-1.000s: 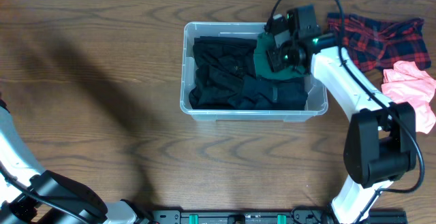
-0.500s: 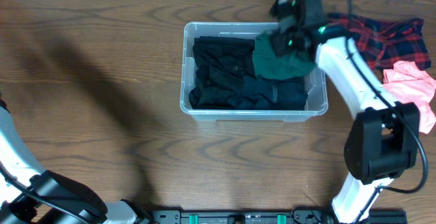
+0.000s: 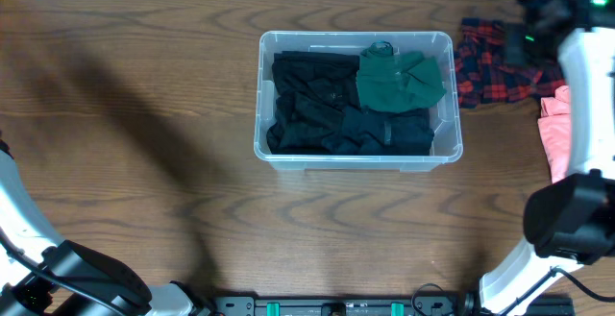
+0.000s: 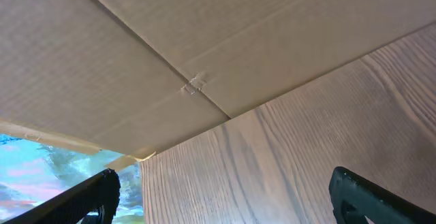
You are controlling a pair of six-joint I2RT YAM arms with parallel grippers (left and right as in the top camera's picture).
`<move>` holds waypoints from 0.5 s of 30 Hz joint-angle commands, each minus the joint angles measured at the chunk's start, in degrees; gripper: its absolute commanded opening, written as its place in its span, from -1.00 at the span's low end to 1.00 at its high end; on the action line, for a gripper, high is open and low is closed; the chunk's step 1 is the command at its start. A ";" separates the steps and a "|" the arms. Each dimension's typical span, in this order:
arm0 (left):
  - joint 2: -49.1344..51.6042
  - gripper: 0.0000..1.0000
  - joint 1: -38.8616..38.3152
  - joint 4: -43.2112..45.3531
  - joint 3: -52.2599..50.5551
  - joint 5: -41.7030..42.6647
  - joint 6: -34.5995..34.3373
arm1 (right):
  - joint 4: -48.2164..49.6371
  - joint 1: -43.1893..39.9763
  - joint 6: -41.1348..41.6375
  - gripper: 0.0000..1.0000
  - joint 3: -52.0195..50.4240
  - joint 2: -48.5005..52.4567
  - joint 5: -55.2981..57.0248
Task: Pack container
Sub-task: 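Move the right gripper to the pink garment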
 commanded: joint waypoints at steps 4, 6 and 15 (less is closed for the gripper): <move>-0.61 0.96 0.17 -0.04 -0.70 -0.87 -0.33 | -4.55 -10.67 0.55 -0.60 0.28 -0.76 2.03; -0.61 0.96 0.17 -0.04 -0.70 -0.85 -0.33 | -5.51 -14.34 0.52 -0.56 0.26 -0.76 2.01; -0.61 0.96 0.17 -0.04 -0.70 -0.85 -0.33 | -8.76 -28.46 -7.82 -0.19 -0.50 -0.76 2.03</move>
